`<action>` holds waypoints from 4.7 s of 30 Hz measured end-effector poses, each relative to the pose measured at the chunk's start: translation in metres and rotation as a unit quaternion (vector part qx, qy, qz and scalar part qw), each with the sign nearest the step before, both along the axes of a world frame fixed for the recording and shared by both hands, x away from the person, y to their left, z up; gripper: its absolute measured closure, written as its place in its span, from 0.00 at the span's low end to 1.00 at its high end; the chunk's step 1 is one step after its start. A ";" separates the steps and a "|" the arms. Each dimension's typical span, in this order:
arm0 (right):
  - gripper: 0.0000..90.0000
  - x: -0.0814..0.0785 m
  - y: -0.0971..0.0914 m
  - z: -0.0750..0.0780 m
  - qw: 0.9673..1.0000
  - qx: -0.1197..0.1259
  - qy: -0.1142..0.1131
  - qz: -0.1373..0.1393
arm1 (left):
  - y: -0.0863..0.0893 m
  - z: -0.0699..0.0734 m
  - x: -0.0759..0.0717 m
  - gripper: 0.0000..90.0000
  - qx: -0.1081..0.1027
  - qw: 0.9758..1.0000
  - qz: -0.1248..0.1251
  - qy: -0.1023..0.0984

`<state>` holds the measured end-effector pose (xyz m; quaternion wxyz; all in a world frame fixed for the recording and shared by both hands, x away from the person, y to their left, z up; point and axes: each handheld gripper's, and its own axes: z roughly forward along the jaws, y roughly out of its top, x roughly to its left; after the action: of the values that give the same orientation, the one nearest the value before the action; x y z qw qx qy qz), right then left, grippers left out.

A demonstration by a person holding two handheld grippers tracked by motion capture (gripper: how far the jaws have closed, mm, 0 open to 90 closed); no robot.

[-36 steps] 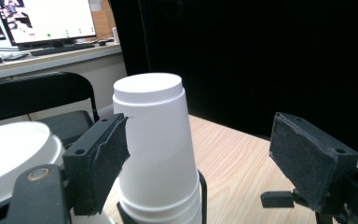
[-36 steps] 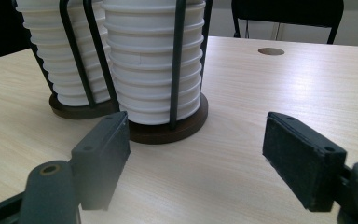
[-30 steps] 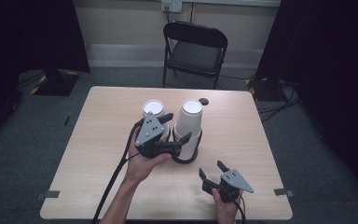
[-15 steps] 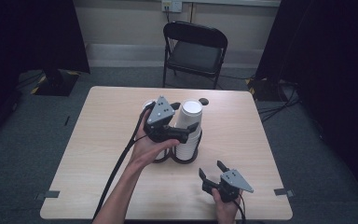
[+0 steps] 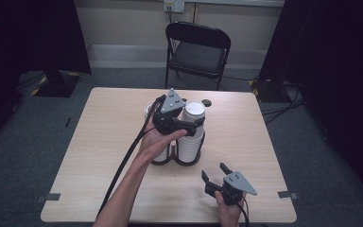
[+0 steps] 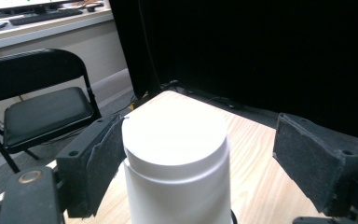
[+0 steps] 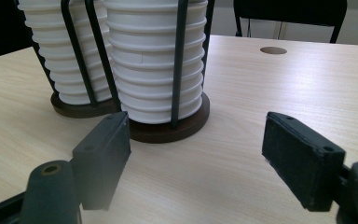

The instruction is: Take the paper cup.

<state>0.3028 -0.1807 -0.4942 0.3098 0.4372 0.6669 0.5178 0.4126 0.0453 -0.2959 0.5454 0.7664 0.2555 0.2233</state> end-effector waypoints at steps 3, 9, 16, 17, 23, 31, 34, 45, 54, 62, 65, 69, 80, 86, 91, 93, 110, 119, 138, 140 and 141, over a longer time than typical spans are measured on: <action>0.26 0.000 0.000 0.000 1.000 -0.001 -0.001 0.001 | -0.006 0.000 0.005 0.17 0.008 1.000 0.007 0.000; 0.26 0.000 0.000 0.000 1.000 0.002 -0.003 0.002 | -0.012 -0.006 0.017 0.17 0.020 1.000 0.010 0.017; 0.26 -0.001 -0.001 0.000 1.000 0.002 -0.004 0.002 | -0.017 -0.013 0.022 0.17 0.040 0.999 0.011 0.019; 0.26 -0.001 -0.001 0.000 1.000 0.002 -0.004 0.002 | -0.017 -0.013 0.022 0.17 0.041 0.999 0.012 0.019; 0.26 -0.001 0.000 0.000 1.000 0.001 -0.005 0.003 | -0.021 -0.019 0.026 0.17 0.050 0.998 0.015 0.030; 0.27 -0.001 0.000 0.000 1.000 -0.001 -0.005 0.002 | -0.025 -0.030 0.034 0.17 0.048 0.997 0.020 0.058; 0.27 -0.001 0.000 0.000 1.000 -0.002 -0.005 0.003 | -0.027 -0.032 0.034 0.18 0.060 0.996 0.024 0.056; 0.26 -0.001 0.000 0.000 1.000 0.000 -0.006 0.002 | -0.029 -0.033 0.036 0.22 0.064 0.995 0.033 0.064; 0.26 -0.001 0.000 0.000 1.000 0.001 -0.008 0.004 | -0.028 -0.032 0.035 0.22 0.045 0.996 0.043 0.059; 0.25 -0.001 0.002 0.000 1.000 -0.008 -0.008 0.002 | -0.023 -0.023 0.031 0.22 0.024 0.998 0.037 0.054; 0.25 -0.002 0.000 0.000 1.000 0.001 -0.008 0.003 | -0.022 -0.021 0.031 0.22 0.019 0.998 0.035 0.051; 0.25 -0.001 0.000 0.000 1.000 0.000 -0.008 0.003 | -0.020 -0.018 0.031 0.22 0.008 0.998 0.033 0.049; 0.25 -0.001 -0.001 0.000 1.000 0.003 -0.007 0.003 | -0.018 -0.015 0.027 0.22 0.001 0.999 0.032 0.039; 0.25 -0.001 -0.001 0.000 1.000 0.003 -0.007 0.003 | -0.015 -0.008 0.023 0.22 -0.015 0.999 0.033 0.029; 0.25 -0.001 0.000 0.000 1.000 0.002 -0.006 0.003 | -0.012 -0.005 0.022 0.22 -0.024 0.999 0.032 0.021; 0.25 -0.001 0.000 0.000 1.000 0.000 -0.006 0.002 | -0.011 -0.002 0.021 0.22 -0.032 0.999 0.032 0.017; 0.25 -0.001 0.000 0.000 1.000 0.000 -0.006 0.002 | -0.006 0.014 0.010 0.22 -0.057 0.998 0.029 -0.022; 0.25 -0.001 -0.001 0.000 1.000 0.002 -0.005 0.002 | 0.000 0.020 0.005 0.22 -0.069 0.997 0.029 -0.036; 0.25 -0.001 0.000 0.000 1.000 0.000 -0.006 0.001 | 0.024 0.027 -0.020 0.22 -0.107 0.993 0.027 -0.043; 0.25 -0.001 0.000 0.000 1.000 0.000 -0.006 0.001 | 0.024 0.026 -0.023 0.22 -0.104 0.993 0.025 -0.042; 0.25 -0.001 0.000 0.000 1.000 0.000 -0.006 0.001 | 0.025 0.025 -0.025 0.22 -0.103 0.994 0.024 -0.042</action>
<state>0.3020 -0.1810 -0.4944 0.3135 0.4334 0.6654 0.5208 0.3879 0.0702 -0.2709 0.6263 0.6898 0.2723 0.2402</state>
